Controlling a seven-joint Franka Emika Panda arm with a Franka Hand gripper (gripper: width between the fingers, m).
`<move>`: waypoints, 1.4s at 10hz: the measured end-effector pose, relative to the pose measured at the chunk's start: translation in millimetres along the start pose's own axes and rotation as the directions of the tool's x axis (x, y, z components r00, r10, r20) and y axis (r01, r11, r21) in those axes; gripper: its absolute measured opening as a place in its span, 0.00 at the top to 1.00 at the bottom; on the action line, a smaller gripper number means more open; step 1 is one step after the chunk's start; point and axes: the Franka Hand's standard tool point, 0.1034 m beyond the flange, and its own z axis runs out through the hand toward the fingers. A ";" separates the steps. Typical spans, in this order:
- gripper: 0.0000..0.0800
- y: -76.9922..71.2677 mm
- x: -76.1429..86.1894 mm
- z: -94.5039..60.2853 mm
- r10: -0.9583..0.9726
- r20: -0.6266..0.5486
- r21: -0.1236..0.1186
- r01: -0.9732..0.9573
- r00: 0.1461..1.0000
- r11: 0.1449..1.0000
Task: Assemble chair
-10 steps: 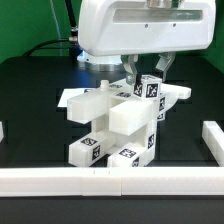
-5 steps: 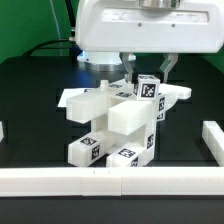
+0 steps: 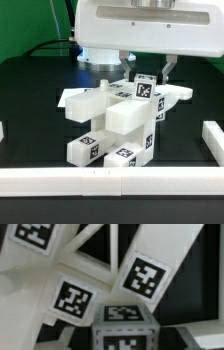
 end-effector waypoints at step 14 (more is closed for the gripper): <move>0.64 -11.6 4.0 0.2 0.856 0.066 0.117 -0.856 0.513 0.504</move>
Offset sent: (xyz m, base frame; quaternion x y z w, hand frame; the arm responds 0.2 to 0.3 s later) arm 0.0000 0.0000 0.0000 0.0000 0.0000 0.1938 0.9810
